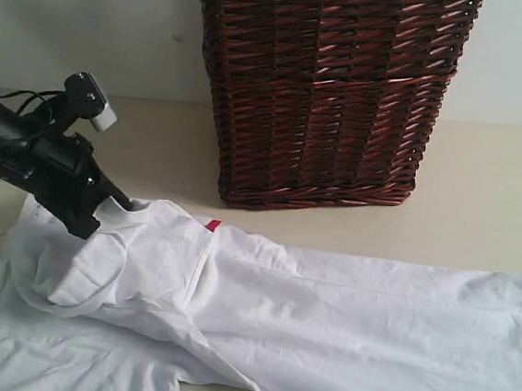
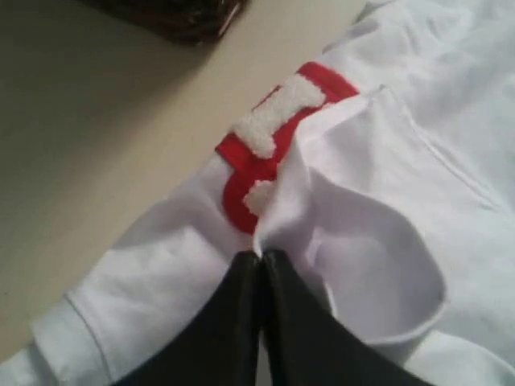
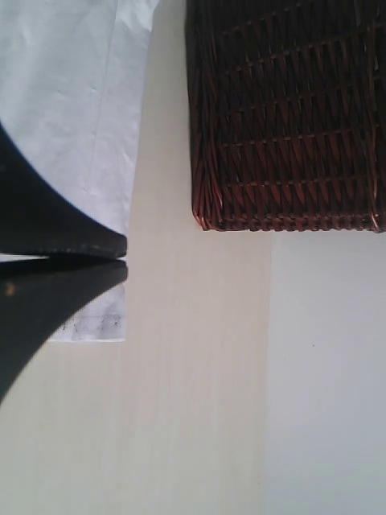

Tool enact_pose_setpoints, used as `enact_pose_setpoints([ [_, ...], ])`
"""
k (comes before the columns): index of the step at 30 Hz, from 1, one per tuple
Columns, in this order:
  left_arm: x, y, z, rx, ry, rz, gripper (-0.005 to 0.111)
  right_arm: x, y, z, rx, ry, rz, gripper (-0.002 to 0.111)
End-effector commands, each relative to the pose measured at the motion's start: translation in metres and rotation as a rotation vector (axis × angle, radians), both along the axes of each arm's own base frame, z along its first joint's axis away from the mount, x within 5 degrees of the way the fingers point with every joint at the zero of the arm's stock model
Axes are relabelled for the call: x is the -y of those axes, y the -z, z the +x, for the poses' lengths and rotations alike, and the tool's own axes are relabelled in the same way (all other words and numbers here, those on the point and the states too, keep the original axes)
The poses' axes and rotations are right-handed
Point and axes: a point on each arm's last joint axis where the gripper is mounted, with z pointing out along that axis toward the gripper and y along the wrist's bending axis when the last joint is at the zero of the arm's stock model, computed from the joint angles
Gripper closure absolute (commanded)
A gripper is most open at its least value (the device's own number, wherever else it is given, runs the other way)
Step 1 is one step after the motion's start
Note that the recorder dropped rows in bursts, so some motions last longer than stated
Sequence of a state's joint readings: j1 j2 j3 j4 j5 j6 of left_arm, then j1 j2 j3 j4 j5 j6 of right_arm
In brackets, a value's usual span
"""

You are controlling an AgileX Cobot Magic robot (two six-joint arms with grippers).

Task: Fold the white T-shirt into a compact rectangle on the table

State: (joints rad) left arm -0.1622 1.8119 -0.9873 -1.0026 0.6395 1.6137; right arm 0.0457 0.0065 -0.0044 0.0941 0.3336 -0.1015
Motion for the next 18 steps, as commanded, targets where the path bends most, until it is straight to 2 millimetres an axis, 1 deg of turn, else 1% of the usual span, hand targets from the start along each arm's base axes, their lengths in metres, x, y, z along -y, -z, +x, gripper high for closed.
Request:
enact_pose_setpoints([
  [1,-0.004,0.006,0.013,0.043,-0.112,0.010,0.086,0.000,0.000,0.000,0.012,0.000,0.002,0.108],
  [5,-0.007,0.003,0.022,0.106,-0.219,-0.013,0.049,0.000,0.000,0.000,0.012,0.000,0.004,0.108],
  [7,-0.006,0.002,0.024,0.109,-0.243,-0.037,0.037,0.000,0.000,0.000,0.012,0.000,0.004,0.108],
  [8,-0.005,0.001,0.023,0.106,-0.233,-0.044,0.035,0.000,0.000,0.000,0.012,0.000,0.004,0.108],
  [9,-0.003,0.000,0.020,0.093,-0.208,-0.058,0.035,0.000,0.000,0.000,0.012,0.000,0.004,0.108],
  [11,0.003,-0.006,0.007,0.005,-0.133,-0.111,0.039,0.000,0.000,0.000,0.012,0.000,0.004,0.108],
  [14,0.007,-0.017,-0.018,-0.113,-0.030,-0.157,0.049,0.000,0.000,0.000,0.012,0.000,0.004,0.108],
  [16,0.007,-0.016,-0.034,-0.152,0.012,-0.160,0.054,0.000,0.000,0.000,0.012,0.000,0.004,0.108],
  [18,0.004,-0.008,-0.048,-0.163,0.040,-0.125,0.054,0.000,0.000,0.000,0.012,0.000,0.004,0.108],
])
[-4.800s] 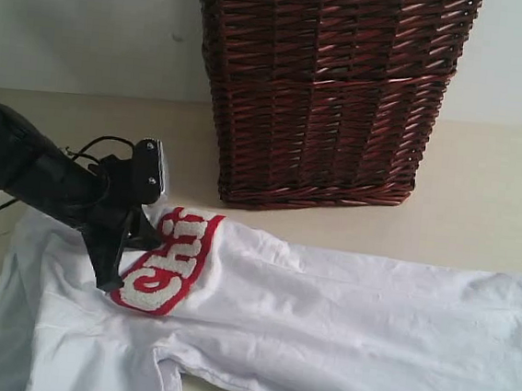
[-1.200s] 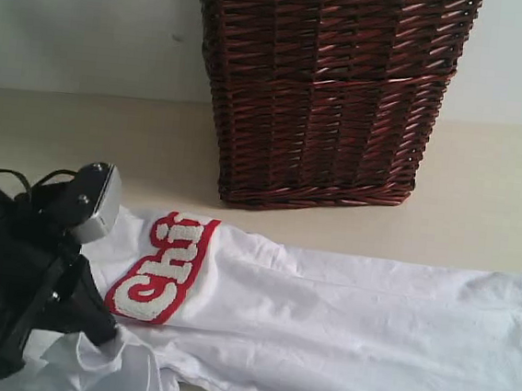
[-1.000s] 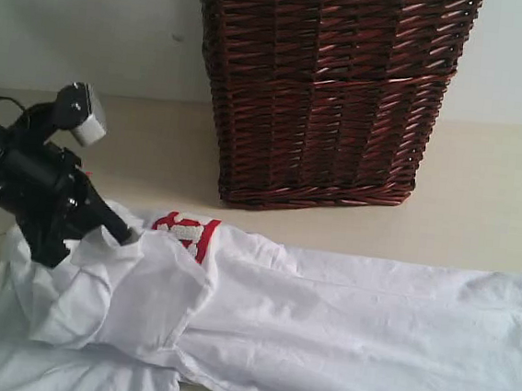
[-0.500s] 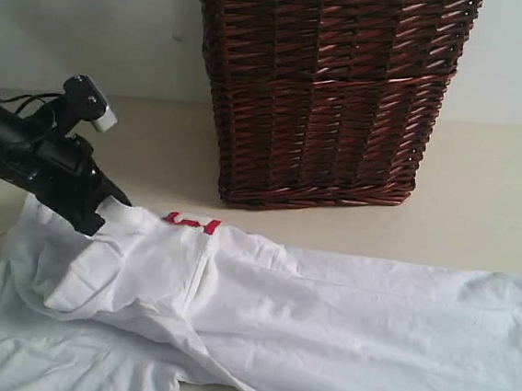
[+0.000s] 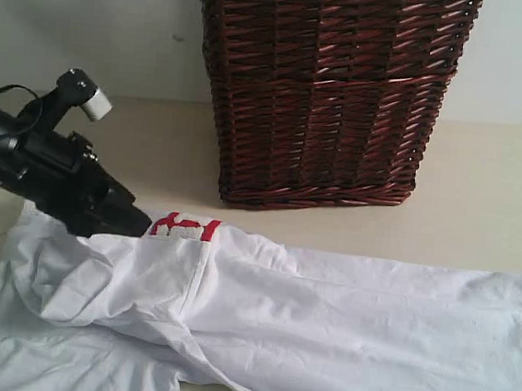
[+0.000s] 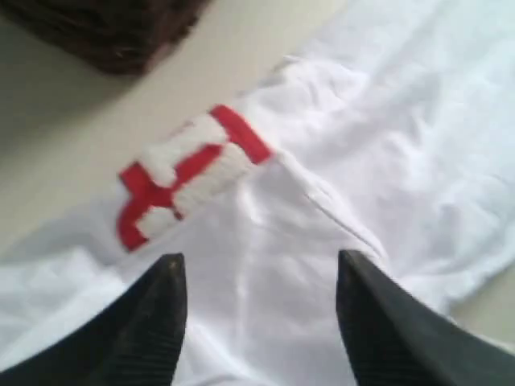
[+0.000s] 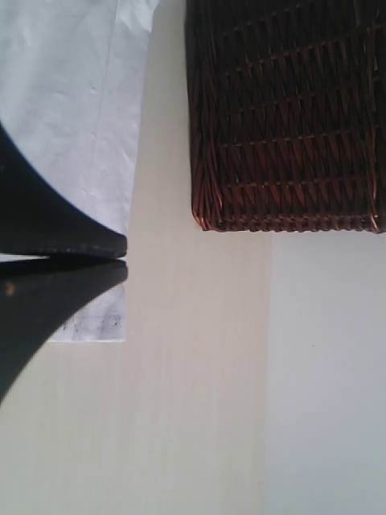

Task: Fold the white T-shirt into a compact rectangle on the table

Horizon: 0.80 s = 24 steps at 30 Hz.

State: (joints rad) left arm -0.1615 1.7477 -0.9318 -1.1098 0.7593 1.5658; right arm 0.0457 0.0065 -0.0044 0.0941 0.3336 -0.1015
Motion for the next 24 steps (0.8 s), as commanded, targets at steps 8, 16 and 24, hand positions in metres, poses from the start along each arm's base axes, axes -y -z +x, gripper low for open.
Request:
enact_pose_setpoints([
  [8,-0.025,0.045,-0.051,-0.025,-0.004,0.232,0.053,0.000,0.000,0.000,0.012,0.000,0.006,0.108],
  [16,-0.027,0.047,-0.051,-0.019,-0.038,0.244,0.056,0.000,0.000,0.000,0.012,0.000,0.006,0.108],
  [24,-0.027,0.046,-0.053,-0.003,0.010,0.257,0.107,0.000,0.000,0.000,0.012,0.000,0.006,0.108],
])
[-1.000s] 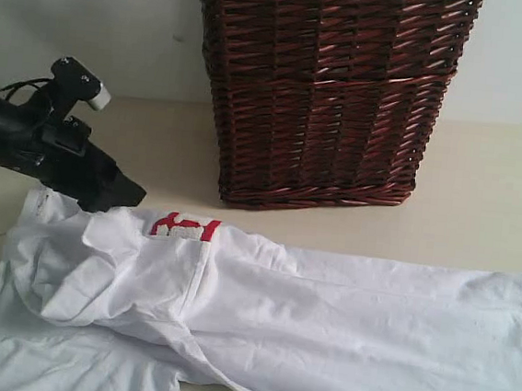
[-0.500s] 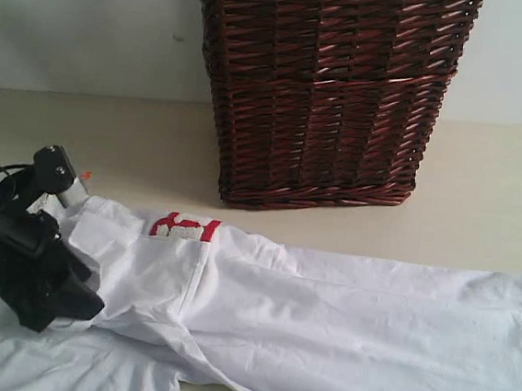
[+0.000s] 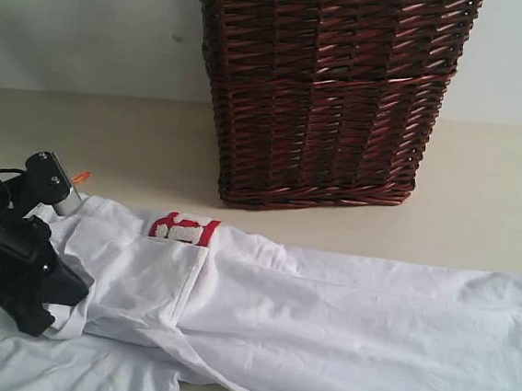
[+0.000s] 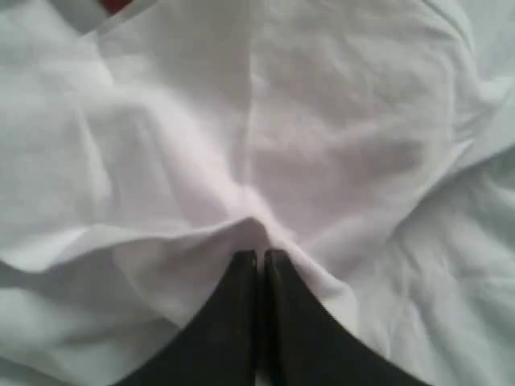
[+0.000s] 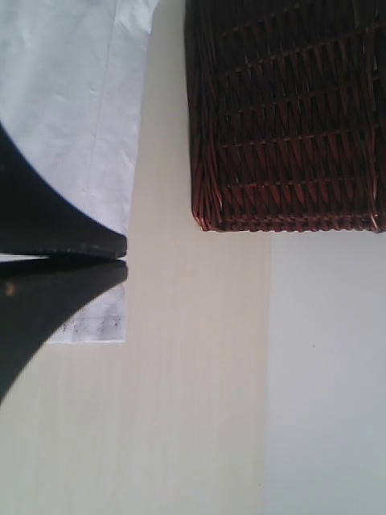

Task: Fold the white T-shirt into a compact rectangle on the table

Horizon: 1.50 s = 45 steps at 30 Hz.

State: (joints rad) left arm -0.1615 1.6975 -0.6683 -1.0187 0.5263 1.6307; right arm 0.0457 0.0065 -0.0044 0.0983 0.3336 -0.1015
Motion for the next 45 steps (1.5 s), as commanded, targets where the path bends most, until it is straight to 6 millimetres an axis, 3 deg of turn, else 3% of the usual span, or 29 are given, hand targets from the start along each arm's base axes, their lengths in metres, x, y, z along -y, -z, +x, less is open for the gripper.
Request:
enact_pose_setpoints([
  [1,-0.002,-0.006,-0.003,0.043,0.052,0.033,0.107,0.000,0.000,0.000,0.012,0.001,0.002,0.108],
  [6,0.003,-0.027,-0.013,0.033,0.091,-0.041,0.106,0.000,0.000,0.000,0.012,0.000,0.004,0.108],
  [8,0.007,-0.031,-0.020,-0.040,0.088,-0.097,0.099,0.000,0.000,0.000,0.012,0.000,0.004,0.108],
  [12,0.007,-0.031,-0.020,-0.068,0.035,-0.110,0.085,0.000,0.000,0.000,0.012,0.000,0.004,0.108],
  [18,0.007,-0.031,-0.020,-0.084,0.013,-0.117,0.080,0.000,0.000,0.000,0.012,0.000,0.004,0.108],
  [26,0.000,-0.029,-0.009,0.016,-0.065,-0.047,0.055,0.000,0.000,0.000,0.012,0.000,0.004,0.108],
  [31,0.002,-0.024,-0.007,-0.006,-0.081,-0.056,0.056,0.000,0.000,0.000,0.012,0.000,0.004,0.108],
  [37,0.027,-0.006,-0.013,-0.080,-0.029,-0.058,0.056,0.000,0.000,0.000,0.012,0.000,0.009,0.108],
  [38,0.027,-0.005,-0.012,-0.069,-0.055,-0.049,0.059,0.000,0.000,0.000,0.012,0.000,0.009,0.108],
  [40,0.026,-0.005,-0.009,-0.040,-0.075,-0.029,0.076,0.000,0.000,0.000,0.012,0.000,0.009,0.108],
  [42,0.025,-0.005,-0.008,-0.026,-0.077,-0.015,0.102,0.000,0.000,0.000,0.012,0.000,0.009,0.108],
  [45,0.023,-0.007,-0.008,-0.004,-0.043,0.007,0.107,0.000,0.000,0.000,0.012,0.000,0.009,0.108],
])
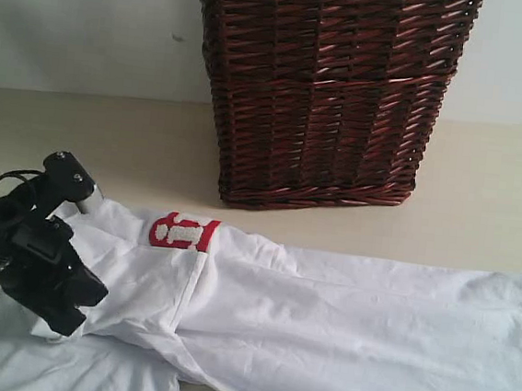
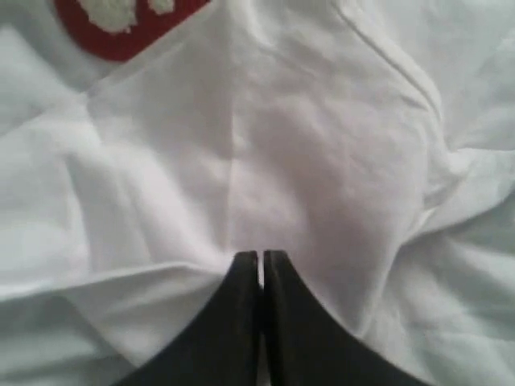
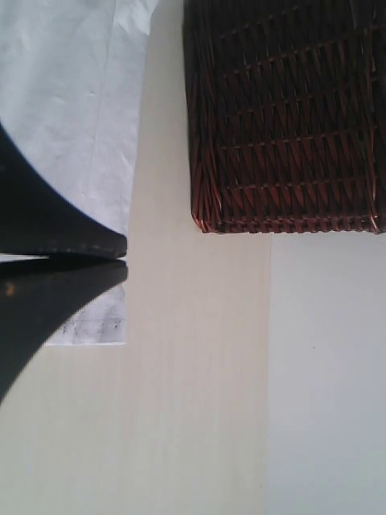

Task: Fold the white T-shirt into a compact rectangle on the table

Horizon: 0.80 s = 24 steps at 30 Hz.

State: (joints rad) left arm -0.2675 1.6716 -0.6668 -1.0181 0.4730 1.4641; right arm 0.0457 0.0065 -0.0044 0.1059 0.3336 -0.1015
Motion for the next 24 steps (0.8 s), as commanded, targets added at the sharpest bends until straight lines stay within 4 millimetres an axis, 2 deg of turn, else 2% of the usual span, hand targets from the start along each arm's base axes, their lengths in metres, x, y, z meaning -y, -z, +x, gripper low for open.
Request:
enact_pose_setpoints([
  [1,-0.002,-0.002,-0.002,0.023,0.031,0.029,0.107,0.000,0.000,0.000,0.012,0.001,0.001,0.108],
  [12,-0.013,-0.034,-0.008,0.190,0.159,0.138,0.107,0.000,0.000,0.000,0.012,0.001,0.001,0.108],
  [19,-0.035,-0.037,-0.011,0.186,0.337,0.279,0.107,0.000,0.000,0.000,0.012,0.001,0.001,0.108],
  [24,-0.043,-0.044,0.001,0.253,0.412,0.320,0.107,0.000,0.000,0.000,0.012,0.001,0.001,0.108],
])
